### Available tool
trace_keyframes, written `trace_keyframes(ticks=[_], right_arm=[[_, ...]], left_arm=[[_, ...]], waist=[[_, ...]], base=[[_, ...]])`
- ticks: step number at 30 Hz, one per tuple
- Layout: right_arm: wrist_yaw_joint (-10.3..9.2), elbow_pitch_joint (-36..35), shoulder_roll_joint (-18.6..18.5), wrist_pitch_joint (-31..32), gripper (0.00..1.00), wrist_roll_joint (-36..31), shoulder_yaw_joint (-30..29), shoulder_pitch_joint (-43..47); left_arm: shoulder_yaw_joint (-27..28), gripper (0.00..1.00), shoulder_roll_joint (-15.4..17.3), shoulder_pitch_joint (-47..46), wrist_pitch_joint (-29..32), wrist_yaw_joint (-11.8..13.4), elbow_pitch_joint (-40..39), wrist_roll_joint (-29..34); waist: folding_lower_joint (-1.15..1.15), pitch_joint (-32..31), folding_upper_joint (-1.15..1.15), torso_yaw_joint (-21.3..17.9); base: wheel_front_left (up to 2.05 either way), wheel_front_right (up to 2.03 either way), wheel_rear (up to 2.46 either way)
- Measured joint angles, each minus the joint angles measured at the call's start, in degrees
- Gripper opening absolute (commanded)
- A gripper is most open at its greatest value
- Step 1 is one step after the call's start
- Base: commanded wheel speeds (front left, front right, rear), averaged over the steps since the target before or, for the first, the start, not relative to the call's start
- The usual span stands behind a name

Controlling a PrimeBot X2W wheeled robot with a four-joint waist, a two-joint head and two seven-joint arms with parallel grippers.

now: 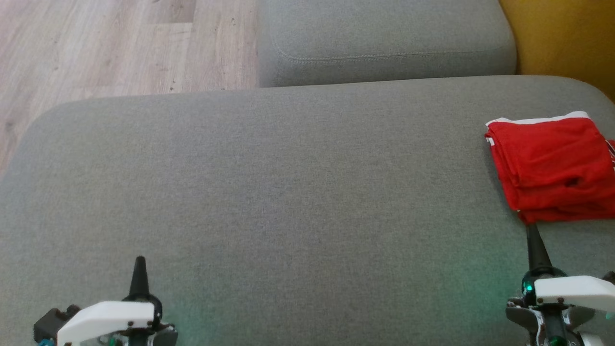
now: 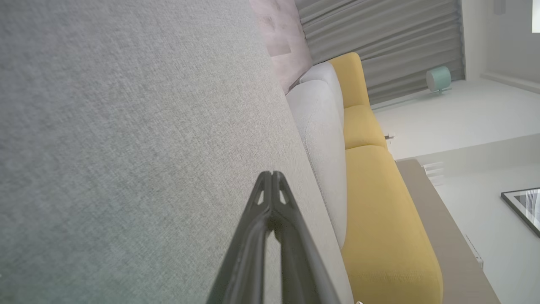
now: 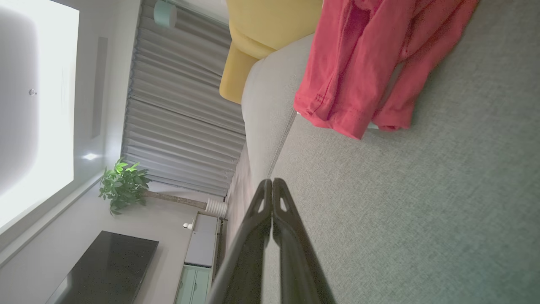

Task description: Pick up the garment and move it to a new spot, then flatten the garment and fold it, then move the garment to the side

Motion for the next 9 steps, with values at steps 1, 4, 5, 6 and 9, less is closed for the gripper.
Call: trace_keyframes(ticks=[1,4,5,6,9], right_arm=[[0.00,0.0,0.0,0.2,0.00,0.6,-0.1,0.0],[0.00,0.0,0.0,0.4,0.00,2.6,-0.2,0.0],[0.00,0.0,0.0,0.6,0.00,3.3,-0.3,0.0],[0.00,0.0,0.0,0.8,0.00,3.9,-0.4,0.0],[0.00,0.0,0.0,0.9,0.00,5.9,-0.5,-0.2]], left_arm=[[0.4,0.00,-0.1,0.0,0.0,-0.1,0.0,-0.5],[1.1,0.00,-0.2,-0.1,0.5,-0.6,0.0,-1.8],[1.4,0.00,-0.3,-0.2,0.6,-0.8,0.0,-2.2],[1.8,0.00,-0.5,-0.4,0.9,-1.0,0.0,-2.5],[2.6,0.00,-0.7,-0.9,1.2,-1.4,0.0,-3.7]], waist=[[0.00,0.0,0.00,0.0],[0.00,0.2,0.00,-0.2],[0.00,0.2,0.00,-0.2],[0.00,0.3,0.00,-0.3],[0.00,0.4,0.00,-0.4]], base=[[0.00,0.00,0.00],[0.00,0.00,0.00],[0.00,0.00,0.00],[0.00,0.00,0.00],[0.00,0.00,0.00]])
